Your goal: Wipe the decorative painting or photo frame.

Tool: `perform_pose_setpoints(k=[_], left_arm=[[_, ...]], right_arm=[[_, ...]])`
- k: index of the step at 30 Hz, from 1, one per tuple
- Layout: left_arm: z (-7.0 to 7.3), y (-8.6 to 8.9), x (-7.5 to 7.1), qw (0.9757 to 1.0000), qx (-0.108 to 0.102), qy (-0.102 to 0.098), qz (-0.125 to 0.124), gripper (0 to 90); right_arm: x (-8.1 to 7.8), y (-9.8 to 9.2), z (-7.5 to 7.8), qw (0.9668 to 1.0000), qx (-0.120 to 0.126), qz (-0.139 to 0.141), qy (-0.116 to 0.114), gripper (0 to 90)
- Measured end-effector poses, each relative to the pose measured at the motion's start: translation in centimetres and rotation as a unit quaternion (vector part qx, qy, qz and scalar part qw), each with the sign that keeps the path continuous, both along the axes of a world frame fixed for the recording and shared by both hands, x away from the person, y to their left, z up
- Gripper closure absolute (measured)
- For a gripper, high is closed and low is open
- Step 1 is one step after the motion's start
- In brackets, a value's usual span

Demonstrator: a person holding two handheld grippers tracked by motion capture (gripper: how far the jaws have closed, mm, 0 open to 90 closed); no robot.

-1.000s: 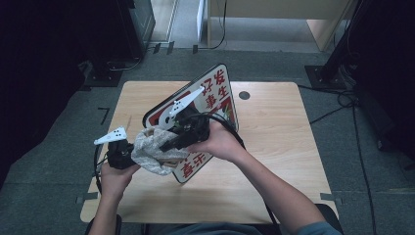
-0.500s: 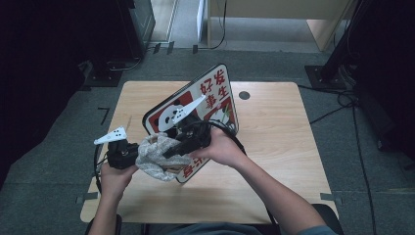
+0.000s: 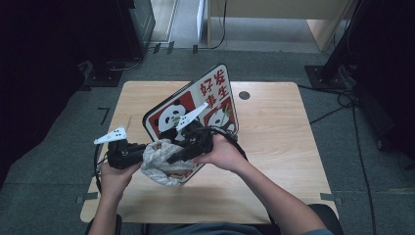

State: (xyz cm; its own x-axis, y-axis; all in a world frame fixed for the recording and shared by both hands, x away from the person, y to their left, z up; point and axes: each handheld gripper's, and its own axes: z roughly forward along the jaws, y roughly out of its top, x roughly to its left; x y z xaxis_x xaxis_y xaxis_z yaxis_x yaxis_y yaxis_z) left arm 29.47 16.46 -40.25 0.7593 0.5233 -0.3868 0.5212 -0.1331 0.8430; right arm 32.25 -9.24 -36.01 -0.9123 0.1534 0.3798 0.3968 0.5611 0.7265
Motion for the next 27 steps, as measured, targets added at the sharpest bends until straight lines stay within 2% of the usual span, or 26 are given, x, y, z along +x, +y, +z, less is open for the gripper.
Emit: perform_pose_setpoints(k=[18, 23, 27], left_arm=[[0.0, 0.1, 0.0, 1.0, 0.003, 0.0, -0.001, 82.9], [0.0, 0.1, 0.1, 1.0, 0.001, 0.0, -0.001, 82.8], [0.0, 0.1, 0.1, 1.0, 0.001, 0.0, -0.001, 82.8]], right_arm=[[-0.4, -0.2, -1.7, 1.0, -0.005, 0.002, 0.006, 67.1], [-0.5, -0.3, -2.4, 1.0, -0.003, 0.002, 0.009, 67.1], [-0.7, -0.4, -3.2, 0.9999, -0.01, 0.003, 0.004, 67.1]])
